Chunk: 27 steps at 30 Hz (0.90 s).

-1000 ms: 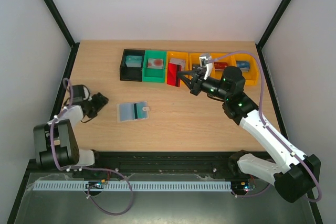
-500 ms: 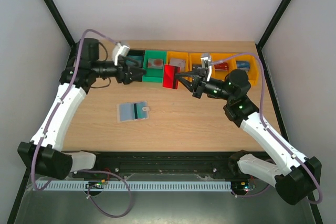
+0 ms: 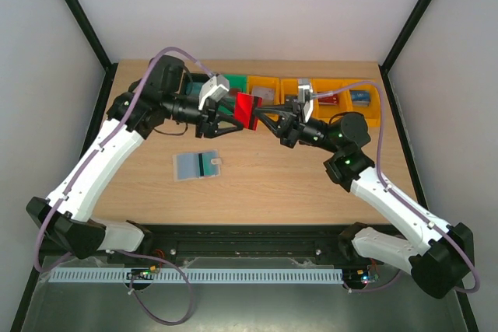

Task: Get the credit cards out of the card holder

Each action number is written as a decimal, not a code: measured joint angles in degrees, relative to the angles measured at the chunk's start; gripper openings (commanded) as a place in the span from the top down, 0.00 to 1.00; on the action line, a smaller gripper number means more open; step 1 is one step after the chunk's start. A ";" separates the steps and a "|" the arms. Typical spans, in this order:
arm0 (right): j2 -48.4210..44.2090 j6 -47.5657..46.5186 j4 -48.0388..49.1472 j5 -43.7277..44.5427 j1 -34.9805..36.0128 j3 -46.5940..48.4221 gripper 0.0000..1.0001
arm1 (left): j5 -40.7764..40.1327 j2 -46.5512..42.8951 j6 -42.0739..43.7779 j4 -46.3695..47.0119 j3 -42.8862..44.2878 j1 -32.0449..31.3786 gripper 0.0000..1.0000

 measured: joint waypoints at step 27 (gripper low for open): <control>0.44 -5.05 -7.82 6.93 0.31 0.76 0.46 | -5.70 -0.04 0.02 -2.64 1.57 -0.15 0.98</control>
